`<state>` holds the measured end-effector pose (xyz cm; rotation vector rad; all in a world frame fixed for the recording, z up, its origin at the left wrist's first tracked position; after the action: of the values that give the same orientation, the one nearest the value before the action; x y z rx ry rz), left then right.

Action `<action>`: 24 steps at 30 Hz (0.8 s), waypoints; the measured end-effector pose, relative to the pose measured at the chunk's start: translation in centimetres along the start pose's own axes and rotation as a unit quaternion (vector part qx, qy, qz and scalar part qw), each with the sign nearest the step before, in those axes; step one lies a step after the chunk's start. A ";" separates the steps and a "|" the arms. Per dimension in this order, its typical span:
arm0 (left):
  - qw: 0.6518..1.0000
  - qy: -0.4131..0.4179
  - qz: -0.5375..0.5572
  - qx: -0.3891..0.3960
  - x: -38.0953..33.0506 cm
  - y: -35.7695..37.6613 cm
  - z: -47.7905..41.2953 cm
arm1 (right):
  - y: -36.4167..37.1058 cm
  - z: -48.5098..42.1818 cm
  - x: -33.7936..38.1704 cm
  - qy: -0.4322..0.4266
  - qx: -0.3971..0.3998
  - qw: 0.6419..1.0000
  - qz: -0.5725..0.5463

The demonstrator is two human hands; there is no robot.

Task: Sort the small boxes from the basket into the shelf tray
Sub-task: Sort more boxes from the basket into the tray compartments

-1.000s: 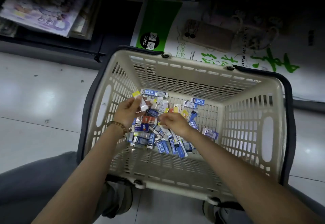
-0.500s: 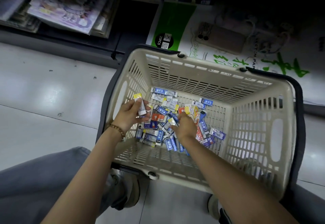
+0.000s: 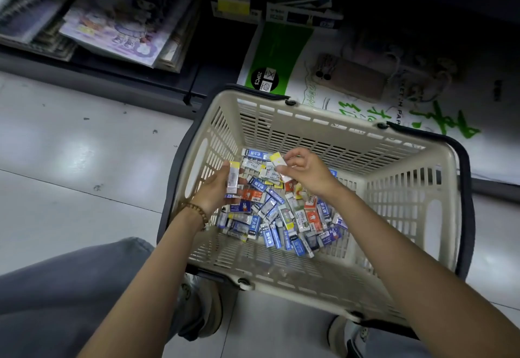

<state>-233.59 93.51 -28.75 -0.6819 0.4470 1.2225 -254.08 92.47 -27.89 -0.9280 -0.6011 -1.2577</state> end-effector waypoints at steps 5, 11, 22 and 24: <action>0.997 -0.019 0.044 0.056 -0.5 1.4 0.6 | 2.4 0.7 2.4 -0.028 0.108 0.993 0.036; 0.996 0.014 0.001 0.091 0.0 1.6 0.6 | 3.3 0.4 2.9 -0.032 0.117 0.993 0.006; 0.992 -0.042 0.113 0.023 1.1 0.5 -0.9 | 1.5 -4.5 -5.0 0.030 -0.034 0.988 0.149; 0.987 -0.055 0.149 0.031 1.1 0.7 -1.0 | 2.8 -5.0 -6.2 0.032 -0.012 0.984 0.178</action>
<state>-233.89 93.71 -30.40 -0.5024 0.5040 1.5142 -253.35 91.62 -36.21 -0.9632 -0.3501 -0.9712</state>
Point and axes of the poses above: each hand's wrist, its own z-axis away from the middle knuckle, its own y-axis out of the palm, x = y × z, the point moved 6 cm from there along -z, towards the middle knuckle, and after that the axes turned 9 degrees about -x, right-handed, at the moved point
